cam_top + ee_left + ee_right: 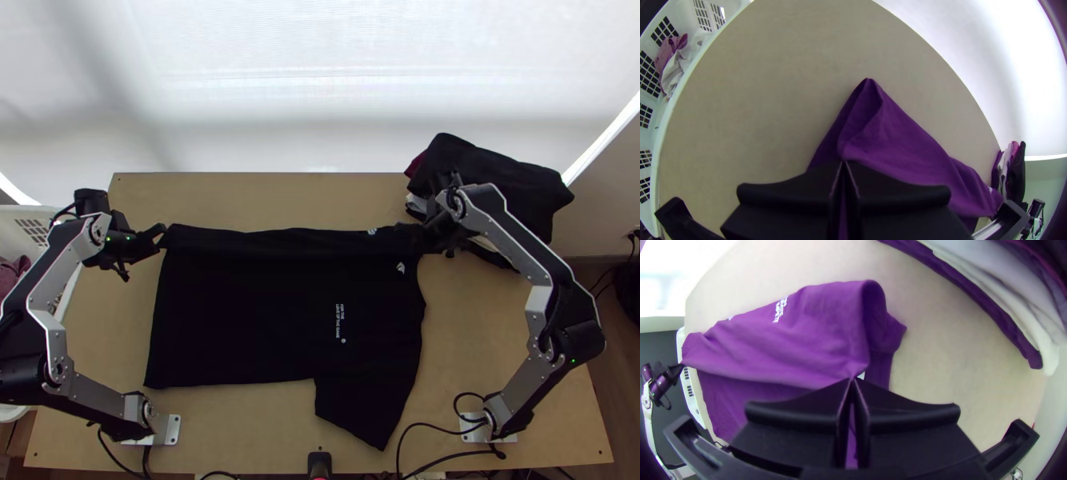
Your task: Fold the t-shirt
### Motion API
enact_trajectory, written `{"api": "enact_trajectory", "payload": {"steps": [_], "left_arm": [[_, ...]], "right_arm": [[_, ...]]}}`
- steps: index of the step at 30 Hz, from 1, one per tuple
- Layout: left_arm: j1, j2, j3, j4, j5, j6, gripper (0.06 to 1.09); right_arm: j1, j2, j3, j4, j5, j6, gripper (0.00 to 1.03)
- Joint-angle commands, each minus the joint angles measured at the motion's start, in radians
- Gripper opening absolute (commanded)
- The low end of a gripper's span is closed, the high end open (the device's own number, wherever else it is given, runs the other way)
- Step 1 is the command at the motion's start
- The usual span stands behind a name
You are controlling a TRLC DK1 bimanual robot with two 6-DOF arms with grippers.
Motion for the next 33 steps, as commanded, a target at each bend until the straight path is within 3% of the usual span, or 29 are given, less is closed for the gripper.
{"api": "enact_trajectory", "payload": {"steps": [1,9,10,11,12,13,16,18,25,29,31,33], "left_arm": [[0.007,-0.037,-0.053,0.014,0.011,0.020,0.09],[0.007,-0.077,-0.151,0.072,0.011,0.020,0.10],[0.007,-0.089,-0.161,0.074,0.011,0.020,0.10],[0.007,-0.102,-0.170,0.081,0.011,0.021,0.11],[0.007,-0.114,-0.176,0.085,0.011,0.021,0.21],[0.007,-0.129,-0.181,0.080,0.012,0.026,0.37],[0.010,-0.191,-0.193,0.085,0.011,0.035,0.62],[0.020,-0.234,-0.191,0.086,0.011,0.037,0.70],[0.054,-0.451,-0.184,0.071,0.106,0.038,0.70],[0.048,-0.517,-0.188,0.037,0.124,0.064,0.71],[0.043,-0.531,-0.193,0.022,0.124,0.075,0.71],[0.043,-0.540,-0.197,0.009,0.124,0.081,0.71]], "right_arm": [[0.011,-0.048,-0.074,0.028,0.012,0.001,0.03],[-0.003,-0.055,-0.155,0.117,0.026,0.006,0.03],[-0.004,-0.055,-0.163,0.127,0.044,0.006,0.13],[-0.004,-0.057,-0.171,0.127,0.055,0.004,0.39],[-0.004,-0.060,-0.177,0.128,0.073,0.003,0.74],[-0.003,-0.063,-0.183,0.127,0.093,0.003,0.97],[-0.010,-0.098,-0.203,0.128,0.110,0.003,0.99],[-0.010,-0.160,-0.232,0.127,0.109,0.006,0.99],[0.059,-0.434,-0.358,0.005,0.084,0.052,0.93],[0.096,-0.579,-0.457,-0.097,0.018,0.147,0.98],[0.128,-0.625,-0.505,-0.165,-0.082,0.256,0.98],[0.174,-0.666,-0.543,-0.255,-0.106,0.277,0.98]]}}
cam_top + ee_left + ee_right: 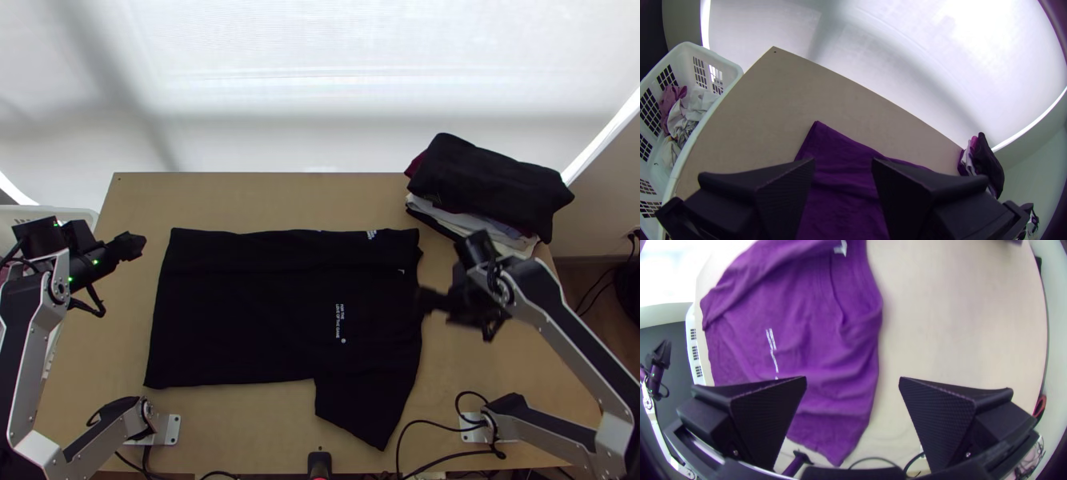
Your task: Fold the t-shirt
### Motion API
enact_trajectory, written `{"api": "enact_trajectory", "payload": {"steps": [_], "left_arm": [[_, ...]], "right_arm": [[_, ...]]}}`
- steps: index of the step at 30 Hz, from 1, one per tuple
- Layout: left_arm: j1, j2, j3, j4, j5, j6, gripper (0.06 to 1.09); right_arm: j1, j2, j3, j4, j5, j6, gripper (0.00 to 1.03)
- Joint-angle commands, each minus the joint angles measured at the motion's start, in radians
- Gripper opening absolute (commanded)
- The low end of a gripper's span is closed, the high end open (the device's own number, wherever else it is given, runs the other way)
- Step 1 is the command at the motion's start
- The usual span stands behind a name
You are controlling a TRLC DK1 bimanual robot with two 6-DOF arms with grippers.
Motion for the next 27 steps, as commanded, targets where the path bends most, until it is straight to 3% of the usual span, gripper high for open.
{"api": "enact_trajectory", "payload": {"steps": [1,6,11,14,18,25,27], "left_arm": [[-0.002,-0.017,-0.025,-0.025,0.012,0.023,0.71],[-0.004,-0.024,-0.026,-0.027,0.010,0.023,0.70],[-0.012,-0.035,-0.020,-0.065,0.010,0.052,0.70],[-0.012,-0.043,-0.011,-0.091,0.010,0.071,0.70],[-0.010,-0.049,-0.014,-0.110,0.010,0.077,0.70],[-0.012,-0.056,-0.019,-0.114,0.009,0.077,0.70],[-0.010,-0.058,-0.019,-0.116,0.007,0.077,0.70]], "right_arm": [[0.082,-0.079,-0.093,-0.100,-0.038,0.098,0.98],[0.108,-0.199,-0.228,-0.099,-0.077,0.093,0.97],[0.135,-0.197,-0.322,-0.037,-0.129,0.083,0.85],[0.169,-0.174,-0.342,0.009,-0.135,0.084,0.83],[0.177,-0.133,-0.355,0.058,-0.135,0.070,0.59],[0.212,-0.022,-0.389,0.148,-0.136,0.032,0.59],[0.217,-0.004,-0.388,0.157,-0.138,0.017,0.50]]}}
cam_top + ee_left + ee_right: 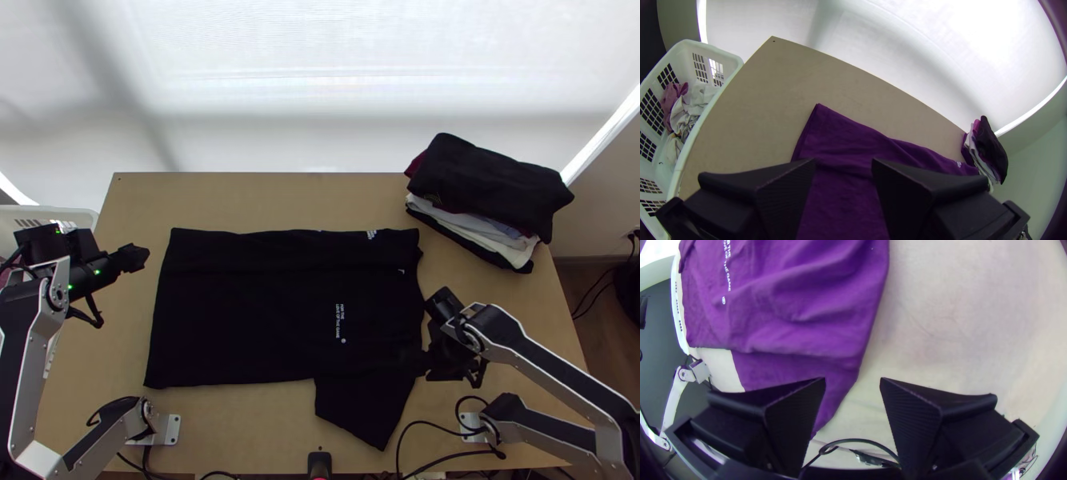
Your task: Fold the t-shirt
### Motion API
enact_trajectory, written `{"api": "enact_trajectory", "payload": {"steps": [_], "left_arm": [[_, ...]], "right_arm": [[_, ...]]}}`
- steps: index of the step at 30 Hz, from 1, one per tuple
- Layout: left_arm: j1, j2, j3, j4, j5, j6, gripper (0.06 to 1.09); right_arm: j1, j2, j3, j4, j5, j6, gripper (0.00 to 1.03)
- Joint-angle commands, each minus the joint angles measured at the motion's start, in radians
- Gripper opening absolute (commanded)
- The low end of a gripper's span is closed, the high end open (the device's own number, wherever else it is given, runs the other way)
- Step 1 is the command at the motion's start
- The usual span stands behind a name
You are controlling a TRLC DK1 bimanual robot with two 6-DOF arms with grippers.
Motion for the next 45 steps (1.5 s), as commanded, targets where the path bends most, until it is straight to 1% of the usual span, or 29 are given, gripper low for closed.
{"api": "enact_trajectory", "payload": {"steps": [1,2,3,5,7,9,10,12,13,14,15,17,18,20,24,26,30,33,37,38,45], "left_arm": [[-0.004,-0.019,-0.011,-0.011,0.006,0.015,0.70],[-0.004,-0.019,-0.012,-0.016,0.005,0.016,0.70],[-0.002,-0.019,-0.014,-0.019,0.002,0.018,0.70],[0.003,-0.019,-0.021,-0.025,0.000,0.036,0.70],[0.004,-0.011,-0.027,-0.066,0.000,0.100,0.70],[0.004,-0.004,-0.037,-0.126,-0.001,0.199,0.70],[0.003,0.001,-0.041,-0.170,-0.001,0.266,0.71],[0.001,0.001,-0.061,-0.221,-0.015,0.383,0.71],[-0.002,0.002,-0.066,-0.264,-0.034,0.447,0.71],[-0.004,0.010,-0.072,-0.293,-0.054,0.510,0.71],[-0.004,0.010,-0.080,-0.312,-0.071,0.553,0.71],[-0.004,0.016,-0.096,-0.394,-0.101,0.696,0.71],[-0.004,0.016,-0.106,-0.414,-0.120,0.737,0.71],[-0.017,0.019,-0.109,-0.503,-0.164,0.831,0.71],[-0.082,0.058,-0.136,-0.597,-0.267,0.877,0.71],[-0.093,0.071,-0.156,-0.586,-0.270,0.884,0.71],[-0.192,0.136,-0.195,-0.618,-0.310,0.828,0.70],[-0.257,0.180,-0.230,-0.634,-0.400,0.778,0.70],[-0.277,0.225,-0.265,-0.664,-0.452,0.760,0.70],[-0.280,0.229,-0.274,-0.646,-0.468,0.760,0.70],[-0.286,0.252,-0.313,-0.589,-0.472,0.755,0.69]], "right_arm": [[0.010,0.039,-0.022,0.021,-0.011,-0.025,0.43],[0.010,0.040,-0.025,0.033,-0.011,-0.025,0.37],[0.010,0.045,-0.030,0.042,-0.011,-0.031,0.35],[0.010,0.063,-0.039,0.053,-0.011,-0.046,0.35],[0.013,0.083,-0.044,0.054,-0.014,-0.069,0.35],[0.013,0.098,-0.045,0.068,-0.015,-0.074,0.35],[0.015,0.108,-0.045,0.070,-0.018,-0.078,0.31],[0.013,0.115,-0.047,0.085,-0.018,-0.092,0.14],[0.012,0.114,-0.050,0.096,-0.018,-0.100,0.07],[0.012,0.114,-0.051,0.097,-0.017,-0.109,0.05],[0.012,0.112,-0.051,0.096,-0.018,-0.118,0.03],[0.015,0.108,-0.053,0.097,-0.017,-0.126,0.03],[0.015,0.103,-0.053,0.097,-0.017,-0.129,0.03],[0.015,0.103,-0.051,0.097,-0.017,-0.129,0.03],[0.015,0.101,-0.053,0.103,-0.017,-0.128,0.03],[0.015,0.098,-0.054,0.110,-0.017,-0.128,0.03],[0.013,0.092,-0.057,0.114,-0.017,-0.128,0.03],[0.012,0.091,-0.059,0.120,-0.017,-0.129,0.03],[0.013,0.082,-0.059,0.122,-0.017,-0.132,0.03],[0.013,0.080,-0.057,0.122,-0.017,-0.132,0.03],[0.013,0.069,-0.057,0.122,-0.017,-0.141,0.03]]}}
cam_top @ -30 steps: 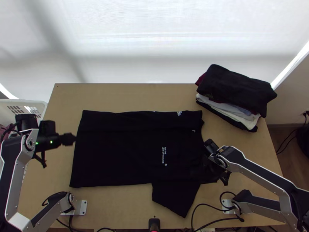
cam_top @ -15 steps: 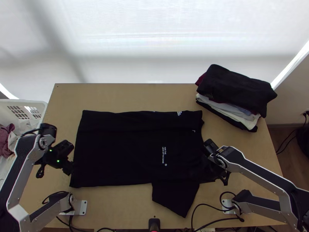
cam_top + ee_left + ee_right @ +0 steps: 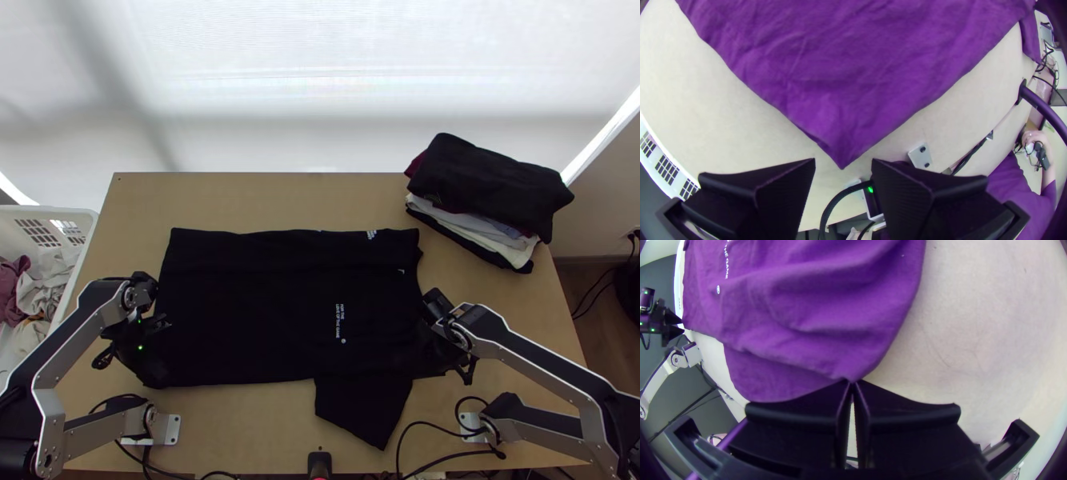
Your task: Fold the t-shirt
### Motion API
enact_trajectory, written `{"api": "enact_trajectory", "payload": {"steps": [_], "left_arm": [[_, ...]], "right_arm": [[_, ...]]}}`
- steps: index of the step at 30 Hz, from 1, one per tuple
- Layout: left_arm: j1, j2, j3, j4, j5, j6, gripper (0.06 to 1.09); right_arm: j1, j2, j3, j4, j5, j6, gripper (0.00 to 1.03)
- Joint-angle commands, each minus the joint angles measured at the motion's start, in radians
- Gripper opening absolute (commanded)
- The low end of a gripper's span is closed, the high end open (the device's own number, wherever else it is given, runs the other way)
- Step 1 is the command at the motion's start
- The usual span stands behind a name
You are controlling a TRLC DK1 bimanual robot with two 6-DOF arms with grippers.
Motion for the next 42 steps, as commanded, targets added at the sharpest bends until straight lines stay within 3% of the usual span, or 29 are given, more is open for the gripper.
{"api": "enact_trajectory", "payload": {"steps": [1,3,6,10,18,26,42], "left_arm": [[-0.012,0.021,-0.041,0.008,-0.009,-0.010,0.68],[-0.012,0.022,-0.055,0.048,-0.008,-0.019,0.67],[-0.012,0.024,-0.064,0.065,0.032,-0.022,0.51],[-0.010,-0.008,-0.088,0.099,0.107,-0.025,0.09],[0.120,-0.044,-0.062,0.079,0.104,0.076,0.10],[0.274,-0.030,-0.005,0.080,0.101,0.173,0.10],[0.234,-0.019,0.220,0.125,0.291,0.006,0.10]], "right_arm": [[0.006,-0.016,-0.015,-0.001,-0.003,-0.020,0.03],[0.006,-0.017,-0.012,-0.001,-0.003,-0.022,0.03],[0.006,-0.016,-0.009,-0.001,-0.003,-0.027,0.03],[0.006,-0.014,-0.009,-0.001,-0.003,-0.030,0.03],[-0.003,-0.045,-0.035,-0.004,0.004,-0.062,0.03],[-0.115,-0.076,-0.069,-0.004,0.034,-0.152,0.03],[-0.113,-0.148,0.202,-0.123,0.033,-0.165,0.03]]}}
